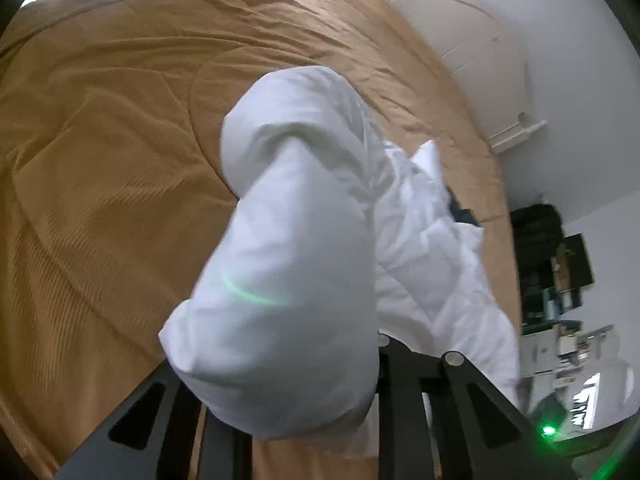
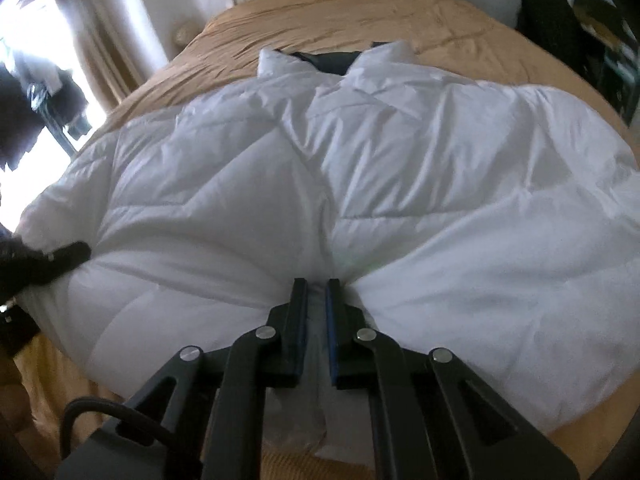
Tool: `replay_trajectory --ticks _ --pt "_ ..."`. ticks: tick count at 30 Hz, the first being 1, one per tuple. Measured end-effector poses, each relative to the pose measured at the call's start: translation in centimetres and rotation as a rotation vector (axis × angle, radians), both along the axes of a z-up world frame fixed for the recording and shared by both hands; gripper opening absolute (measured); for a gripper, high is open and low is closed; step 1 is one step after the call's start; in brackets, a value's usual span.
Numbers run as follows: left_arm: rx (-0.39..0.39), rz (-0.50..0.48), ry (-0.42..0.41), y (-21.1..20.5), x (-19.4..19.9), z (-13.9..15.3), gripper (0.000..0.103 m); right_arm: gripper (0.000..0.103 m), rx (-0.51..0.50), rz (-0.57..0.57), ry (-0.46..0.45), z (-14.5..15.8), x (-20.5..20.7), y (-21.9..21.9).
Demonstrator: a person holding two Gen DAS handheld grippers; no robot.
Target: Fold large clothes
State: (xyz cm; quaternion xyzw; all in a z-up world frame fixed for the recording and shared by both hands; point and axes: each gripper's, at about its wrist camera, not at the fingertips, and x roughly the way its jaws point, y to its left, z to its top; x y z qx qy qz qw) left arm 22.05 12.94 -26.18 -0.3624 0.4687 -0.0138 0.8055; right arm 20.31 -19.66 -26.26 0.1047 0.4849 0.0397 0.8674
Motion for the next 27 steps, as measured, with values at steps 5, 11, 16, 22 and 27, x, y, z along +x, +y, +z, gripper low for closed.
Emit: replay_trajectory --ticks 5,11,16,22,27 --pt "0.040 0.009 0.007 1.3 -4.4 0.9 0.018 0.007 0.045 0.012 0.045 1.0 -2.9 0.4" --pt "-0.007 0.010 0.066 3.4 -4.5 -1.5 0.020 0.008 0.063 0.014 0.032 2.5 1.2 0.1" --pt "0.052 -0.020 0.078 2.5 -3.8 -0.9 0.023 0.008 0.015 0.015 0.076 1.7 9.4 0.6" --pt "0.048 -0.028 0.092 2.5 -3.8 -1.5 0.025 0.007 -0.058 0.030 0.150 -0.1 17.8 1.8" --pt "0.085 -0.041 0.109 2.0 -3.3 -1.6 0.026 0.006 -0.174 0.116 0.232 -2.6 18.3 3.4"
